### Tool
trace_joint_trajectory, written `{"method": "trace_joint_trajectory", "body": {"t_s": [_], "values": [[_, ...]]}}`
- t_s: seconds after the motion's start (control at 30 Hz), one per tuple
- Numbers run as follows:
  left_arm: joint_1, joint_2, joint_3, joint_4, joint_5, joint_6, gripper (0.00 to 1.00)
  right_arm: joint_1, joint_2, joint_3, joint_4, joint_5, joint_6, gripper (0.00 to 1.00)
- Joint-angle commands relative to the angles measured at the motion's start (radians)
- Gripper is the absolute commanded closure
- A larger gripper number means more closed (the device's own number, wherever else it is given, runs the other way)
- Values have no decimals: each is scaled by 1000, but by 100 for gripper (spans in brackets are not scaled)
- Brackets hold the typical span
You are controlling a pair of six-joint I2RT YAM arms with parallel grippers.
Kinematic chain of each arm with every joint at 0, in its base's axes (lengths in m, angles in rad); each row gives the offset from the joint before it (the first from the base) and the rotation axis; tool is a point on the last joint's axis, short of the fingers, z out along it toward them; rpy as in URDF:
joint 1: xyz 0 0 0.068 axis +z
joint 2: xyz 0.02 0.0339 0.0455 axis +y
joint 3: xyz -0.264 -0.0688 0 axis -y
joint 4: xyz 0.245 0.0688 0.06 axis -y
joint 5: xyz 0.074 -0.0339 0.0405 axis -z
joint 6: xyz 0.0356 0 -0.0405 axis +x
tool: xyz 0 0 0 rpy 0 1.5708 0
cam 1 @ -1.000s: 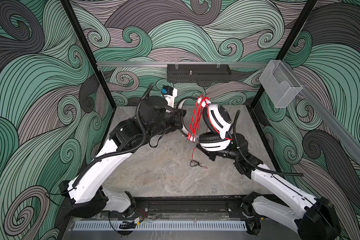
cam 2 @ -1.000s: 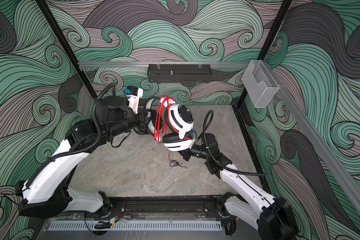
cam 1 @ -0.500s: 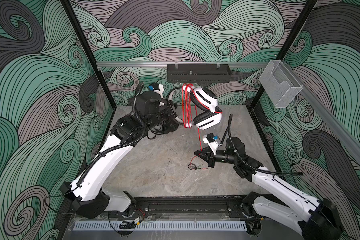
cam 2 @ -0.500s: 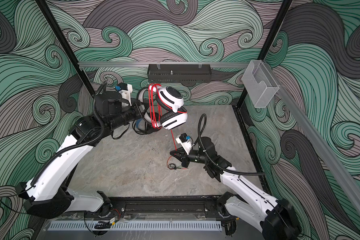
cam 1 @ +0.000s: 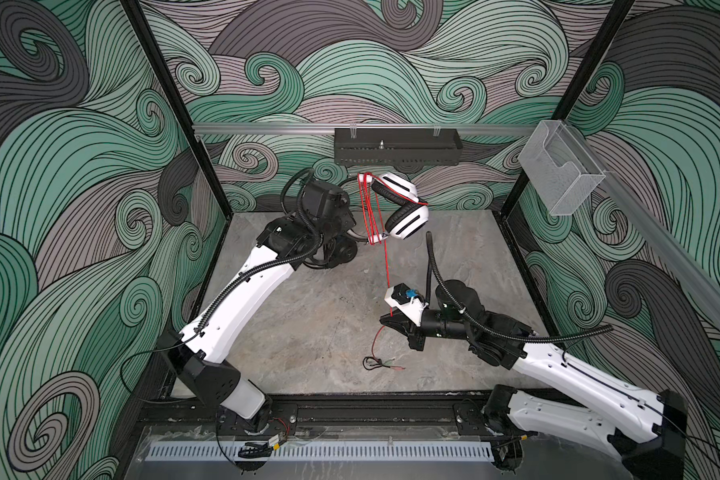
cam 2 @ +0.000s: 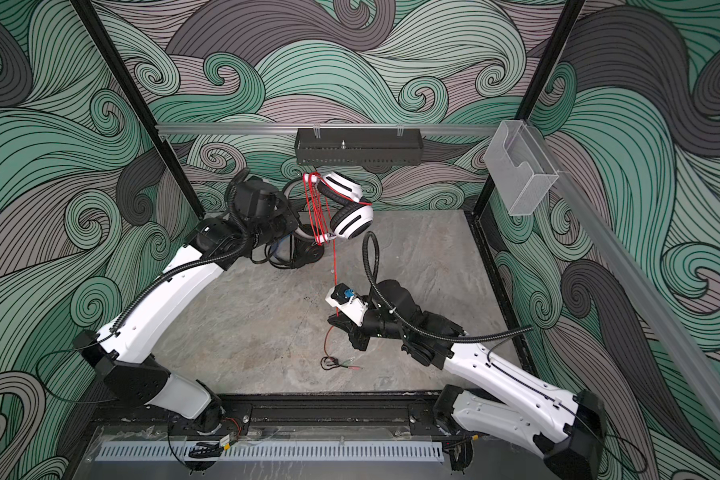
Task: Wrap the headphones
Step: 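Hold the headset high with the left gripper while the right gripper pulls cable taut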
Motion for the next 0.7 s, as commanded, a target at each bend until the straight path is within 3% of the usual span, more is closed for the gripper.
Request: {"method": "trace_joint_trajectory", "body": {"t_s": [0.0, 0.17, 0.37, 0.53, 0.67], "values": [[42, 8, 29, 163, -44, -190, 100, 44, 48, 25, -153, 20, -48, 100], [50, 1, 20, 163, -15, -189, 100, 26, 88, 14, -182, 112, -34, 100], [60, -31, 17, 145, 21, -194, 100, -118, 166, 12, -205, 56, 19, 100], [60, -39, -1, 168, 40, -231, 100, -107, 188, 15, -188, 32, 0, 100], [60, -11, 16, 168, 22, -210, 100, -41, 195, 45, -213, 57, -35, 100]]}}
